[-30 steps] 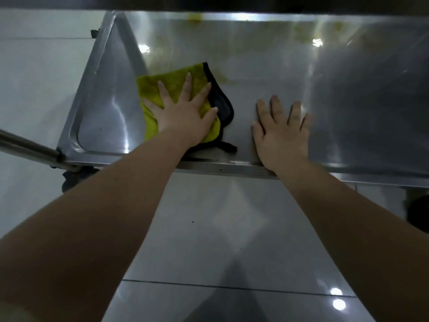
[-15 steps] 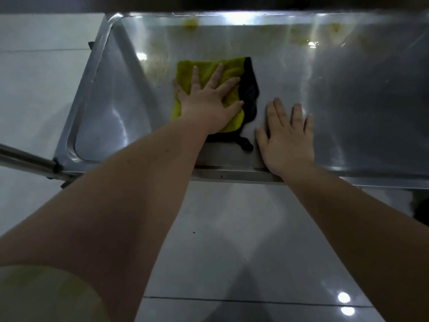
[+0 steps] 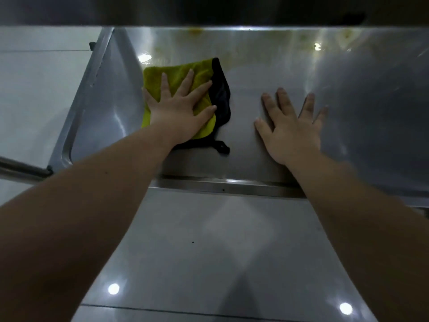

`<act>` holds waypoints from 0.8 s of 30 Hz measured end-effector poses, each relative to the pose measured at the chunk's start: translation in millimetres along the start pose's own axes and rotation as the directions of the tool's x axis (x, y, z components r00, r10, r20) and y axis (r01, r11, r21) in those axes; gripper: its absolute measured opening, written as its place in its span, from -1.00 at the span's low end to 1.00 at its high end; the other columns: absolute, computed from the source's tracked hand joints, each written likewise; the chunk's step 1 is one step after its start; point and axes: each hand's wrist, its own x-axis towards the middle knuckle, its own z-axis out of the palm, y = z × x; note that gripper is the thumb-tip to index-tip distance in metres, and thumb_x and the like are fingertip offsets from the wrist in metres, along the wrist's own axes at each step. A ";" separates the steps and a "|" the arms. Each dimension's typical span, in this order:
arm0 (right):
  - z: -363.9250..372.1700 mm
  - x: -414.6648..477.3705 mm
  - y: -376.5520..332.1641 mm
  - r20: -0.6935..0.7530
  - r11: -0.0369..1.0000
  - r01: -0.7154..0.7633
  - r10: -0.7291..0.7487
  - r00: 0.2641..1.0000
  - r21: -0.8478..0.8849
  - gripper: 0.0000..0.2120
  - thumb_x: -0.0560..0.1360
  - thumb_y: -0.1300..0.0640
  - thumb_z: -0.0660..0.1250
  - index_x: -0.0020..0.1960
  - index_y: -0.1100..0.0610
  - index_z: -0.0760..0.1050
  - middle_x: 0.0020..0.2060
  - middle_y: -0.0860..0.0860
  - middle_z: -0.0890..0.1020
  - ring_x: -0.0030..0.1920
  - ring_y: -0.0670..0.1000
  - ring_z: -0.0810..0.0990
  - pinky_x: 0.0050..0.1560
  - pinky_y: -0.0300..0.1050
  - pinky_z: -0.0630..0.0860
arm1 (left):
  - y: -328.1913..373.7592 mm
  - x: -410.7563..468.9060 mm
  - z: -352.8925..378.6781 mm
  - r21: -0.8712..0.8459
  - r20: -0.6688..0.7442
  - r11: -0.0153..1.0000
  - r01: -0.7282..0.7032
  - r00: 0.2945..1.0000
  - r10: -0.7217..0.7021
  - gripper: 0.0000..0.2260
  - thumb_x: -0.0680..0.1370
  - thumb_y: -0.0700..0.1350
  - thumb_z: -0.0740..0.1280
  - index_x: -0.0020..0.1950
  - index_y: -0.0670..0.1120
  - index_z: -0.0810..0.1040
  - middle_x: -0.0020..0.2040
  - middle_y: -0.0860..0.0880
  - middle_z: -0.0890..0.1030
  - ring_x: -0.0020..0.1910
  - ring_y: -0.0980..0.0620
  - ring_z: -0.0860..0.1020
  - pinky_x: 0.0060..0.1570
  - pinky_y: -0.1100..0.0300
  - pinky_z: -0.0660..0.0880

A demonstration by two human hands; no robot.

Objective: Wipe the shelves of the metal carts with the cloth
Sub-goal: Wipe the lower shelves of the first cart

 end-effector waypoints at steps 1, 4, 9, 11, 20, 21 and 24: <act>1.1 -0.3 -0.2 -0.002 1.000 -0.004 0.004 1.000 0.004 -0.38 0.53 -0.36 -0.25 0.54 -0.24 -0.25 0.58 -0.14 -0.15 0.51 0.37 -0.24 0.39 0.45 -0.29 | -1.6 3.6 -0.3 0.001 0.010 1.000 0.003 1.000 -0.003 -0.41 0.41 0.53 -0.19 0.43 0.49 -0.13 0.58 0.21 -0.17 0.54 -0.24 -0.22 0.32 -0.49 -0.22; 1.2 0.6 -1.9 -0.013 1.000 -0.007 0.007 1.000 -0.002 -0.38 0.54 -0.35 -0.27 0.55 -0.23 -0.26 0.58 -0.13 -0.14 0.51 0.37 -0.23 0.38 0.46 -0.27 | -2.4 22.9 -6.0 -0.047 0.039 0.995 0.091 0.995 -0.090 -0.41 0.41 0.52 -0.14 0.44 0.48 -0.11 0.58 0.20 -0.17 0.54 -0.27 -0.22 0.31 -0.50 -0.23; 4.7 -1.4 -2.9 -0.030 0.999 0.003 -0.004 1.000 -0.037 -0.38 0.52 -0.33 -0.30 0.55 -0.20 -0.26 0.58 -0.10 -0.14 0.50 0.41 -0.19 0.36 0.51 -0.23 | 61.6 40.7 -6.8 -0.102 0.035 0.979 0.177 0.984 -0.174 -0.42 0.48 0.43 -0.06 0.50 0.39 -0.01 0.60 0.11 -0.13 0.50 -0.39 -0.22 0.20 -0.57 -0.31; 5.7 0.3 -3.8 -0.027 0.998 -0.019 0.018 0.999 -0.056 -0.35 0.52 -0.30 -0.26 0.57 -0.14 -0.23 0.58 -0.11 -0.14 0.50 0.42 -0.17 0.36 0.52 -0.22 | 100.7 37.8 -5.4 -0.076 0.023 0.996 0.035 0.999 -0.033 -0.46 0.50 0.38 -0.06 0.49 0.40 0.01 0.60 0.12 -0.11 0.51 -0.38 -0.22 0.19 -0.56 -0.34; 5.0 2.3 1.3 -0.037 1.000 -0.016 0.017 0.999 0.023 -0.30 0.51 -0.37 -0.24 0.58 -0.13 -0.17 0.58 -0.17 -0.10 0.52 0.35 -0.17 0.40 0.47 -0.22 | 61.7 33.0 -10.6 -0.041 -0.010 0.993 -0.108 0.994 0.108 -0.44 0.50 0.44 -0.07 0.49 0.40 0.01 0.59 0.19 -0.08 0.56 -0.21 -0.16 0.31 -0.50 -0.20; 4.9 2.4 2.3 -0.036 1.000 -0.019 0.020 0.999 0.022 -0.32 0.53 -0.37 -0.20 0.58 -0.14 -0.16 0.57 -0.18 -0.10 0.53 0.34 -0.17 0.41 0.46 -0.22 | 48.0 30.9 -10.3 -0.049 -0.010 0.997 -0.051 0.999 0.051 -0.43 0.49 0.44 -0.07 0.49 0.40 0.02 0.59 0.19 -0.08 0.56 -0.21 -0.16 0.32 -0.49 -0.18; 4.0 1.4 2.5 -0.049 0.999 -0.031 0.033 0.998 0.028 -0.33 0.54 -0.37 -0.16 0.58 -0.14 -0.14 0.57 -0.18 -0.09 0.53 0.33 -0.17 0.42 0.44 -0.22 | -8.2 23.3 -10.0 -0.067 0.013 0.990 0.127 0.992 -0.127 -0.42 0.47 0.45 -0.07 0.49 0.40 -0.01 0.59 0.19 -0.10 0.56 -0.21 -0.16 0.34 -0.48 -0.15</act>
